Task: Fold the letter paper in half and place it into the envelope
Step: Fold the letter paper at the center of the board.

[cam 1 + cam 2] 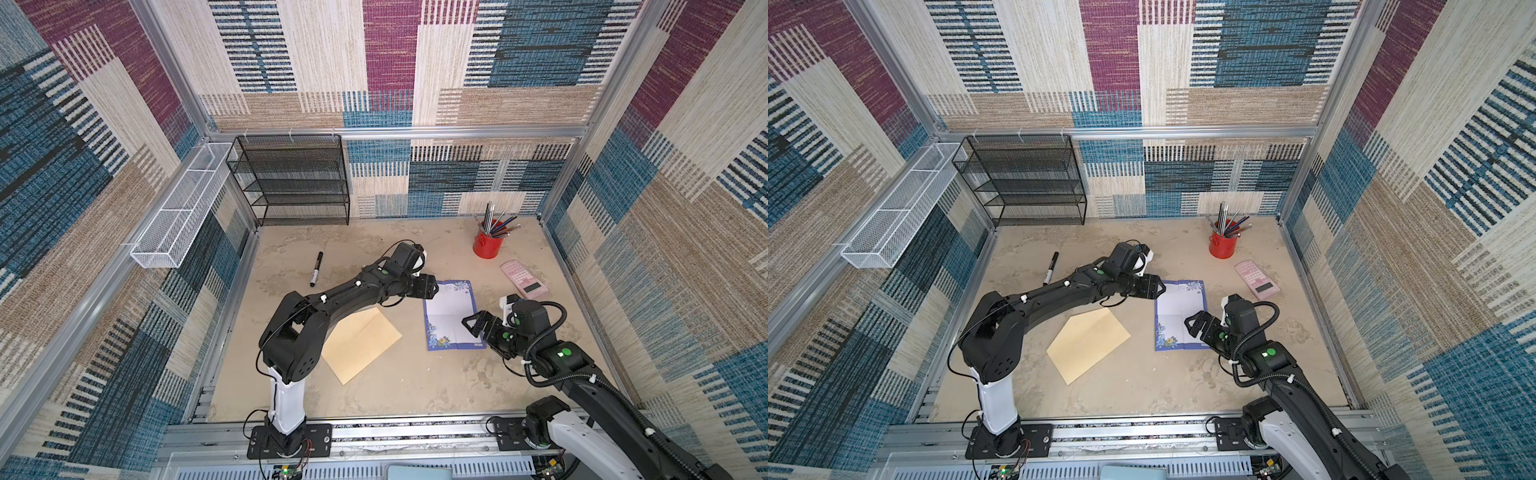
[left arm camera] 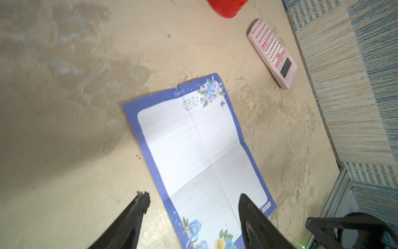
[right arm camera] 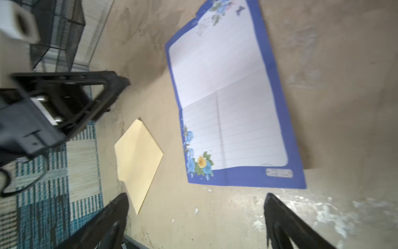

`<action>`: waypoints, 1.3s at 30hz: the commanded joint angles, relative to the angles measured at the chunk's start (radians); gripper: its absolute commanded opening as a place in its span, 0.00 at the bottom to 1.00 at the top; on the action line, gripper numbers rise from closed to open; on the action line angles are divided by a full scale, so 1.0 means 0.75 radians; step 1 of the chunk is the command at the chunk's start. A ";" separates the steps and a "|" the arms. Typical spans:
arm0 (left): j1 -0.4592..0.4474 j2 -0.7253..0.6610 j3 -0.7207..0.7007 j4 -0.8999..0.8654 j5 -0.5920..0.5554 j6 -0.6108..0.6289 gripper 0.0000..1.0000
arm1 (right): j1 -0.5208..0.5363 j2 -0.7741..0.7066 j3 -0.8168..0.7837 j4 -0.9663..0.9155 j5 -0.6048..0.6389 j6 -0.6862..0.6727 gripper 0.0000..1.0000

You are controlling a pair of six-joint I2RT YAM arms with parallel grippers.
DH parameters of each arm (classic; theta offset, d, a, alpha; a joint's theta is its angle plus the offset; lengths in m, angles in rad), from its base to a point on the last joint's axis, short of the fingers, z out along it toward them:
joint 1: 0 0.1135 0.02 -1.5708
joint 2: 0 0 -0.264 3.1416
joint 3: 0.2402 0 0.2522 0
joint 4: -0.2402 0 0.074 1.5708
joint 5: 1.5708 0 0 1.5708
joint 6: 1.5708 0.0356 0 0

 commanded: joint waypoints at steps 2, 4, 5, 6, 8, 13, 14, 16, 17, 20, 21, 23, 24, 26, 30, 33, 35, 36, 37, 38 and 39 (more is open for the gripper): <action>-0.005 0.148 0.176 -0.222 -0.253 0.215 0.69 | -0.171 -0.005 -0.043 -0.080 -0.086 -0.141 0.94; -0.006 0.197 0.216 -0.227 -0.308 0.266 0.69 | -0.222 -0.002 -0.066 -0.073 -0.141 -0.164 0.93; -0.009 0.227 0.243 -0.238 -0.325 0.286 0.69 | -0.233 0.005 -0.082 -0.061 -0.167 -0.164 0.92; -0.009 0.250 0.264 -0.254 -0.330 0.300 0.69 | -0.235 0.009 -0.099 -0.043 -0.201 -0.162 0.91; -0.011 0.286 0.286 -0.263 -0.334 0.320 0.69 | -0.235 0.022 -0.130 -0.007 -0.239 -0.157 0.89; -0.011 0.338 0.304 -0.252 -0.344 0.341 0.69 | -0.238 0.037 -0.144 0.056 -0.272 -0.151 0.86; -0.012 0.349 0.310 -0.251 -0.346 0.343 0.69 | -0.238 0.038 -0.149 0.072 -0.284 -0.148 0.86; -0.011 0.371 0.320 -0.254 -0.344 0.350 0.69 | -0.238 0.044 -0.154 0.110 -0.310 -0.144 0.85; -0.012 0.379 0.325 -0.257 -0.341 0.352 0.69 | -0.238 0.049 -0.157 0.124 -0.319 -0.138 0.85; -0.011 0.390 0.320 -0.260 -0.342 0.346 0.68 | -0.238 0.070 -0.181 0.170 -0.342 -0.103 0.85; -0.011 0.392 0.317 -0.259 -0.339 0.343 0.68 | -0.238 0.072 -0.194 0.192 -0.355 -0.089 0.85; -0.012 0.388 0.306 -0.259 -0.342 0.343 0.68 | -0.238 0.070 -0.220 0.223 -0.363 -0.065 0.85; -0.010 0.389 0.303 -0.259 -0.343 0.343 0.68 | -0.238 0.067 -0.225 0.226 -0.355 -0.064 0.85; -0.011 0.389 0.290 -0.258 -0.341 0.343 0.68 | -0.238 0.067 -0.226 0.218 -0.350 -0.076 0.86; -0.011 0.389 0.270 -0.255 -0.333 0.335 0.68 | -0.238 0.083 -0.216 0.166 -0.301 -0.096 0.87; -0.011 0.390 0.253 -0.247 -0.332 0.331 0.68 | -0.238 0.109 -0.224 0.181 -0.292 -0.107 0.88; -0.011 0.394 0.252 -0.244 -0.333 0.331 0.68 | -0.238 0.124 -0.222 0.195 -0.287 -0.111 0.88; -0.012 0.396 0.251 -0.246 -0.333 0.332 0.68 | -0.238 0.130 -0.219 0.208 -0.292 -0.116 0.88; -0.012 0.399 0.251 -0.246 -0.330 0.332 0.68 | -0.238 0.130 -0.216 0.222 -0.293 -0.121 0.88; -0.011 0.400 0.249 -0.246 -0.329 0.333 0.68 | -0.238 0.128 -0.213 0.236 -0.297 -0.126 0.88; -0.012 0.401 0.249 -0.247 -0.329 0.333 0.68 | -0.238 0.126 -0.209 0.257 -0.307 -0.131 0.88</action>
